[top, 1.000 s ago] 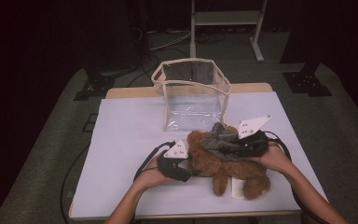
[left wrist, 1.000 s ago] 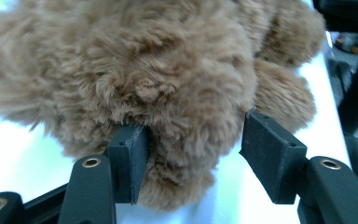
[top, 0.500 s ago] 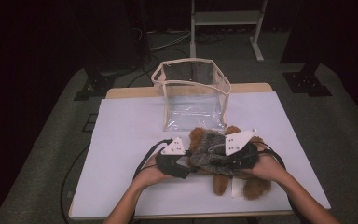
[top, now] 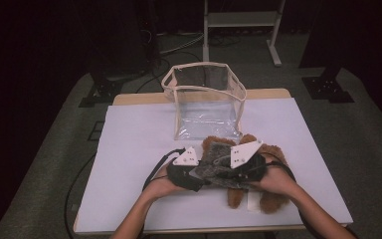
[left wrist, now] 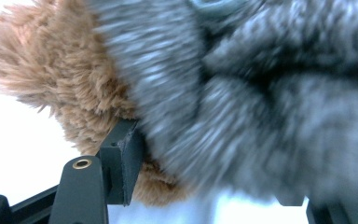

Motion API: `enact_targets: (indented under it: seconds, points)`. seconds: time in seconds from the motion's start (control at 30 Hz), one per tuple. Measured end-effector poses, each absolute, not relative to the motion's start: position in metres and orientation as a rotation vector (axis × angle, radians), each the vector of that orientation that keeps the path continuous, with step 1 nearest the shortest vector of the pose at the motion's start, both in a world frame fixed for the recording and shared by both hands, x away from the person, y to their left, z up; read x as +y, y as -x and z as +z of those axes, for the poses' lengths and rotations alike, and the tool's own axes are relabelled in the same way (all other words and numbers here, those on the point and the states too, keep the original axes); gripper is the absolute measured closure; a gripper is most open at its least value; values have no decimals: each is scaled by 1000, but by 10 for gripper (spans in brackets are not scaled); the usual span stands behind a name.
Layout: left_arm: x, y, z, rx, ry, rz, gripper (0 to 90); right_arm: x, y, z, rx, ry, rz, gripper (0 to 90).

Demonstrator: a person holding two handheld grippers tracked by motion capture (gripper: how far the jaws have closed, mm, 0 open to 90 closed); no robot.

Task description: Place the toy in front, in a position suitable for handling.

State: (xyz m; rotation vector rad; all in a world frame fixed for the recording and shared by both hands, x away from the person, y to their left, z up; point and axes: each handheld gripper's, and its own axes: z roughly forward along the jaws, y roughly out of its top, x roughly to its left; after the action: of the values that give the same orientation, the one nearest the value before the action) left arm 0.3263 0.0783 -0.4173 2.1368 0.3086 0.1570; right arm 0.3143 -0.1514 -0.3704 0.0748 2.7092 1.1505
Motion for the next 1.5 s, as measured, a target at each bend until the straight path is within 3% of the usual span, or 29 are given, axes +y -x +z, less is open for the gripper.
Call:
enact_targets:
  seconds: [0.13,0.4,0.73,1.03,1.33,1.5]
  points:
    - [77,-326,-416,301,-2135,148,364,-162,-311,-369,2712,-101,1128,807]
    - [79,-326,-417,293,-2140,146,361,-135,-316,-371,2713,-68,1124,807]
    - [78,-325,-416,286,-2155,164,356,-167,-316,-356,2670,-147,1113,806]
    - [81,-324,-413,267,-2174,160,354,-192,-353,-350,2671,-330,1178,805]
    - [77,-330,-391,261,-2119,244,282,-180,-331,-360,2757,-248,1166,807]
    - [62,-329,-401,200,-2222,213,312,-187,-333,-354,2751,-266,1187,807]
